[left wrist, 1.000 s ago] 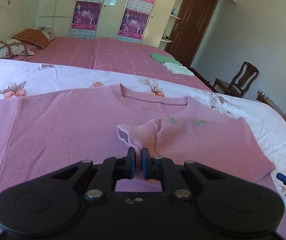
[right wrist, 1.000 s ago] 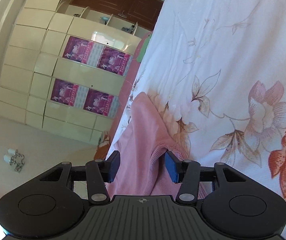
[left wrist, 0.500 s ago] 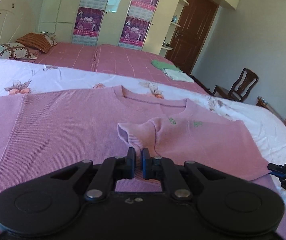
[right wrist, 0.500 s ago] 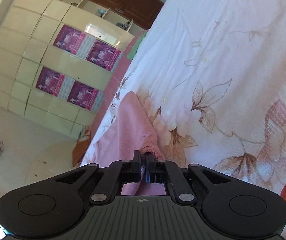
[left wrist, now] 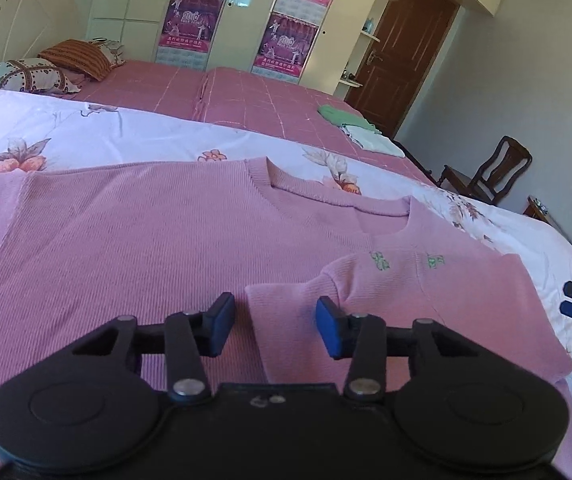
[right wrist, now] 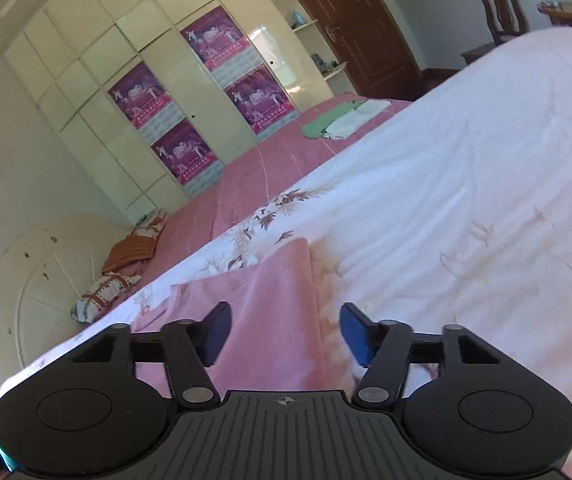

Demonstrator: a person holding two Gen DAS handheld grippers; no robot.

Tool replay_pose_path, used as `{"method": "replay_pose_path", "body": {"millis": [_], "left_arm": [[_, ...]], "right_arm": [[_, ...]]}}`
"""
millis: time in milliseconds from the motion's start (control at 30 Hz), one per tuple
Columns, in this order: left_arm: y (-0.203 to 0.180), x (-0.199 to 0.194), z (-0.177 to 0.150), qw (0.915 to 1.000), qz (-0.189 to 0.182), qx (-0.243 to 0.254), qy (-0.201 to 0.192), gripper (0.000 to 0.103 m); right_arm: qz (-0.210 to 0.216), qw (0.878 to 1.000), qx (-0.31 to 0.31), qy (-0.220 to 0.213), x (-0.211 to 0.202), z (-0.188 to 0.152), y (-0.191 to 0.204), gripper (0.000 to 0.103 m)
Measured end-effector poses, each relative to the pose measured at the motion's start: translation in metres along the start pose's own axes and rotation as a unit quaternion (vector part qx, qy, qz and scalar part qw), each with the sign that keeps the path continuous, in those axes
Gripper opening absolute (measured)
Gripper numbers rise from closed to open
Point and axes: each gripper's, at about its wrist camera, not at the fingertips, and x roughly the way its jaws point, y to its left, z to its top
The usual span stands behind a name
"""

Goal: Fold small clothes

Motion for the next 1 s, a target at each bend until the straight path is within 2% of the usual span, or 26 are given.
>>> {"method": "replay_pose_path", "body": {"millis": [33, 67, 133, 200, 233, 267, 300, 333, 400, 500, 533, 567, 600, 633, 700, 767, 833, 867, 900, 933, 1000], "left_arm": [[-0.001, 0.002, 0.001, 1.0, -0.001, 0.0, 0.002, 0.018], [-0.001, 0.005, 0.001, 1.0, -0.005, -0.002, 0.005, 0.007], [-0.004, 0.006, -0.001, 1.0, -0.004, 0.002, -0.001, 0.006], [-0.01, -0.003, -0.006, 0.9993, 0.008, 0.022, -0.029, 0.005], [-0.01, -0.014, -0.009, 0.9981, 0.005, 0.014, -0.06, 0.005], [-0.01, -0.024, -0.011, 0.9963, 0.009, 0.01, -0.085, 0.005], [-0.01, -0.032, -0.012, 0.9939, 0.024, 0.015, -0.106, 0.005], [-0.01, -0.033, -0.015, 0.9937, 0.03, 0.017, -0.107, 0.005], [-0.008, -0.016, -0.017, 0.997, 0.04, 0.016, -0.064, 0.005], [-0.004, -0.009, -0.018, 0.9978, 0.042, 0.015, -0.049, 0.009], [-0.001, -0.012, -0.016, 0.9977, 0.047, 0.005, -0.048, 0.022], [0.003, -0.021, -0.015, 0.9962, 0.064, -0.012, -0.058, 0.03], [0.006, -0.032, -0.016, 0.9933, 0.082, -0.029, -0.076, 0.045], [0.007, -0.044, -0.017, 0.9913, 0.08, -0.038, -0.097, 0.047], [-0.003, -0.058, -0.018, 0.9917, 0.058, -0.033, -0.11, 0.047], [-0.028, -0.057, -0.022, 0.9947, 0.026, 0.003, -0.099, 0.047], [-0.055, -0.042, -0.03, 0.996, 0.007, 0.045, -0.076, 0.048], [-0.062, -0.03, -0.036, 0.9971, 0.005, 0.056, -0.052, 0.049], [-0.064, -0.016, -0.042, 0.9977, 0.018, 0.06, -0.024, 0.049], [-0.066, -0.013, -0.05, 0.9958, 0.027, 0.076, -0.042, 0.05], [-0.072, -0.022, -0.049, 0.9946, 0.044, 0.083, -0.043, 0.051]], "right_arm": [[-0.003, 1.0, -0.001, 0.008, 0.016, 0.006, -0.002, 0.045], [-0.004, 1.0, -0.001, 0.015, 0.03, 0.011, -0.004, 0.043], [-0.012, 1.0, 0.0, 0.025, 0.054, 0.018, -0.01, 0.042], [-0.004, 0.999, 0.008, 0.043, 0.077, 0.022, -0.017, 0.042], [-0.001, 0.999, 0.004, 0.05, 0.084, 0.023, -0.019, 0.017], [-0.006, 0.998, -0.009, 0.06, 0.09, 0.022, -0.018, 0.001], [-0.028, 0.997, -0.029, 0.066, 0.092, 0.021, -0.016, 0.002], [-0.027, 0.997, -0.041, 0.062, 0.091, 0.018, -0.014, 0.002], [-0.03, 0.996, -0.062, 0.062, 0.092, 0.012, -0.012, 0.002], [-0.03, 0.996, -0.063, 0.059, 0.096, 0.01, -0.012, 0.003], [-0.034, 0.996, -0.061, 0.057, 0.093, 0.01, -0.011, 0.003], [-0.036, 0.996, -0.064, 0.048, 0.086, 0.011, -0.008, 0.003], [-0.029, 0.996, -0.074, 0.039, 0.077, 0.012, -0.004, 0.003], [-0.021, 0.995, -0.087, 0.031, 0.068, 0.012, 0.002, 0.003], [-0.005, 0.993, -0.112, 0.026, 0.05, 0.01, 0.011, 0.003], [0.011, 0.991, -0.13, 0.029, 0.038, -0.003, 0.017, 0.003], [0.018, 0.988, -0.146, 0.05, 0.039, -0.017, 0.024, 0.003], [0.011, 0.986, -0.156, 0.059, 0.043, -0.026, 0.026, 0.003], [0.002, 0.984, -0.159, 0.075, 0.05, -0.034, 0.025, 0.003], [-0.01, 0.983, -0.16, 0.093, 0.058, -0.041, 0.024, 0.002], [-0.016, 0.983, -0.161, 0.09, 0.059, -0.047, 0.023, 0.003]]}}
